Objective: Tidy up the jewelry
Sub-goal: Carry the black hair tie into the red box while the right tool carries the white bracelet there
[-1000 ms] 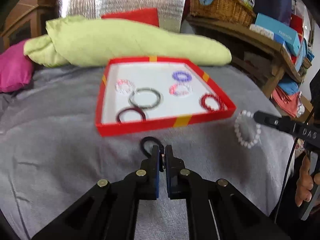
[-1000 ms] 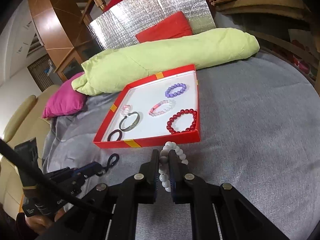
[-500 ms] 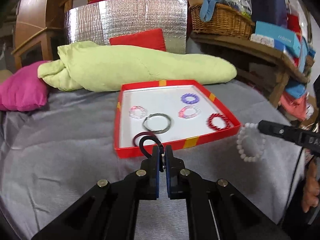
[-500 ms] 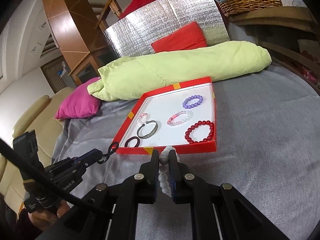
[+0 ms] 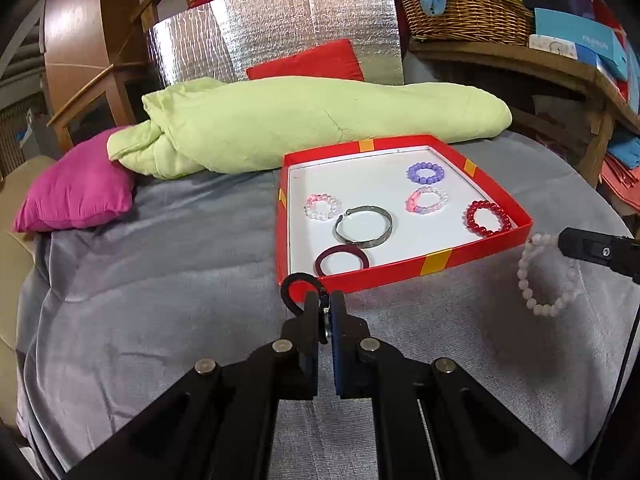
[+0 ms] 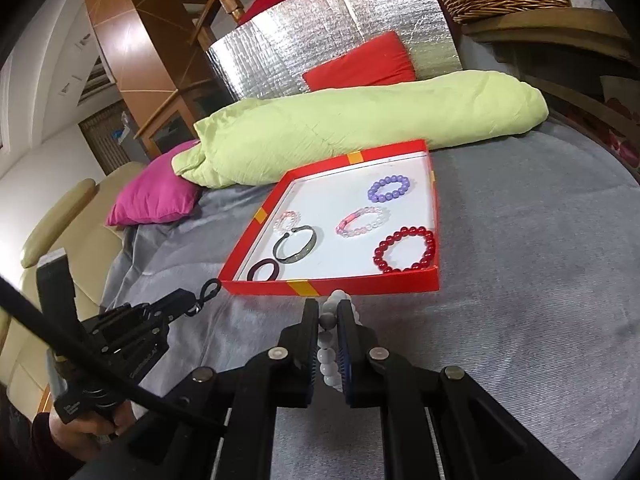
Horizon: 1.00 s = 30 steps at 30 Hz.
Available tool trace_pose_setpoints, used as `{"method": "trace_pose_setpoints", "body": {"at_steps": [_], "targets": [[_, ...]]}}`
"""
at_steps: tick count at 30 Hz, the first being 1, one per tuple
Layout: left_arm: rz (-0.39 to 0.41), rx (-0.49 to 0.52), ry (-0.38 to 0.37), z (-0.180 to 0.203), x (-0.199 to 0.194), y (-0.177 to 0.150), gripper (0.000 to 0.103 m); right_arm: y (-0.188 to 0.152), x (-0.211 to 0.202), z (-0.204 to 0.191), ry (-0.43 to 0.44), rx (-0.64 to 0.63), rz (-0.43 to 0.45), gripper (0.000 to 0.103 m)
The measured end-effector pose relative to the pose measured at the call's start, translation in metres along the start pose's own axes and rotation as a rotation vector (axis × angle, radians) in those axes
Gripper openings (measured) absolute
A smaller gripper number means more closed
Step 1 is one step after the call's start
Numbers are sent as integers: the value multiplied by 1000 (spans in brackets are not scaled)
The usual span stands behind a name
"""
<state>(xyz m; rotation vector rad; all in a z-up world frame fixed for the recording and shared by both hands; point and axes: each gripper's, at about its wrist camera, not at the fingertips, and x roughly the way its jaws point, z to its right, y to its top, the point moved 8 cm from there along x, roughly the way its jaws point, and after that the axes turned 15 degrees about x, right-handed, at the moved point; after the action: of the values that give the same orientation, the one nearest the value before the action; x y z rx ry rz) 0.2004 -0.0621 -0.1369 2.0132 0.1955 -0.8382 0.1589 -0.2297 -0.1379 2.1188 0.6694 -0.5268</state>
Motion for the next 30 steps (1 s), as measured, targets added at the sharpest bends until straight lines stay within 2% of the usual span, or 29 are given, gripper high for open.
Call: {"method": "trace_pose_setpoints", "body": {"at_steps": [19, 30], "targets": [[10, 12, 16, -1, -5, 4, 5, -13, 13, -33, 79, 5, -53, 11], [-2, 7, 23, -2, -2, 3, 5, -4, 2, -33, 114, 28, -27, 11]]}}
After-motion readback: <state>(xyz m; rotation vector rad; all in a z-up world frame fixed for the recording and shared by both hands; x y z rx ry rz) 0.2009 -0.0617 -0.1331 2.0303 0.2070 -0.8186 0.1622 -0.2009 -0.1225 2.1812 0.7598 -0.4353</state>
